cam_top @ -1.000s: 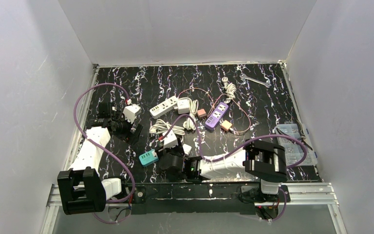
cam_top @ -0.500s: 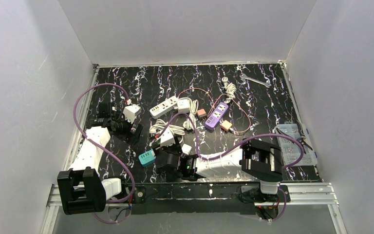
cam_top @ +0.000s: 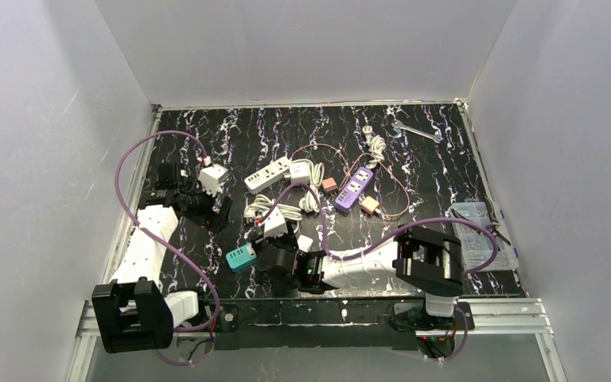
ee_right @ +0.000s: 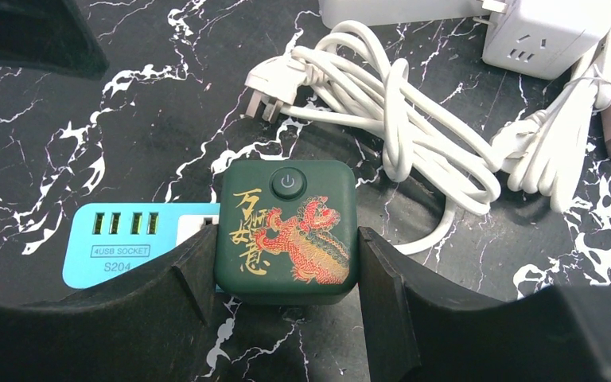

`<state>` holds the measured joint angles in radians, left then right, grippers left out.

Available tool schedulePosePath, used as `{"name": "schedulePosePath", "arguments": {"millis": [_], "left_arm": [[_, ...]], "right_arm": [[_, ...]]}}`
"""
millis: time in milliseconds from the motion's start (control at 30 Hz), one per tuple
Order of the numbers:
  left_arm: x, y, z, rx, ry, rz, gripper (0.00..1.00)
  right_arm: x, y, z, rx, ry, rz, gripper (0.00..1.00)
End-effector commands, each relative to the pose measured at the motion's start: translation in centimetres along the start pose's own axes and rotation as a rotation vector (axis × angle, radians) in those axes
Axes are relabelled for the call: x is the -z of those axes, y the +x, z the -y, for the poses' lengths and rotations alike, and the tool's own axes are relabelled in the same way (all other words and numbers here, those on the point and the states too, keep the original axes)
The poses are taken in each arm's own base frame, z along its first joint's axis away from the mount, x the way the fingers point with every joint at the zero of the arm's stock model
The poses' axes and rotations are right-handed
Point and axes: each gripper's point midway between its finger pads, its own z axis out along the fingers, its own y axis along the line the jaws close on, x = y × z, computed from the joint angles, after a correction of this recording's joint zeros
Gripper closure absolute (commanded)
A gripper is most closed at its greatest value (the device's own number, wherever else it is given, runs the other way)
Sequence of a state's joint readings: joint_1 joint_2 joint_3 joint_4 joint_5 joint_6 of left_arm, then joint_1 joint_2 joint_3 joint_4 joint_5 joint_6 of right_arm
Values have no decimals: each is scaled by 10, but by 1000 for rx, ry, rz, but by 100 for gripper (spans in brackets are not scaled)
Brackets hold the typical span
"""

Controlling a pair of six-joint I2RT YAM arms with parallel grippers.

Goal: Insert the plug

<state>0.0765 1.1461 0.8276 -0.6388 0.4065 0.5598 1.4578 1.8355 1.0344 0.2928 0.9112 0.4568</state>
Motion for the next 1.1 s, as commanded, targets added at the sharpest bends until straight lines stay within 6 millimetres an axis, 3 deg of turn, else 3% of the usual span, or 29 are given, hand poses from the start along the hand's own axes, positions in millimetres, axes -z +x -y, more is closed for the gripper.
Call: {"name": "schedulePosePath", "arguments": {"millis": [0,67,167,367,567,767,967,1067], "left_arm": [[18,-21,1,34,-12,51,2],[20,-24,-1,61,-18,46,2],[24,-30,-4,88,-30,41,2],[35,-44,-6,132,-38,52,2],[40,-45,-7,166,-45,24,2],[52,-36,-5,171,-73,-13,2],[76,-29,4,179,-87,-61,2],[88,-29,8,156,-98,-47,2]], "right_arm": [[17,106,26,240,-35,-343,58],[17,94,22,228,-41,-324,51],[19,73,19,228,-43,-297,48],[28,2,7,181,-65,-184,23],[41,-73,12,112,-103,-82,2],[48,-125,49,24,-105,-27,3],[40,-132,98,-13,-70,-115,16],[25,-131,116,-33,-53,-148,24]]}}
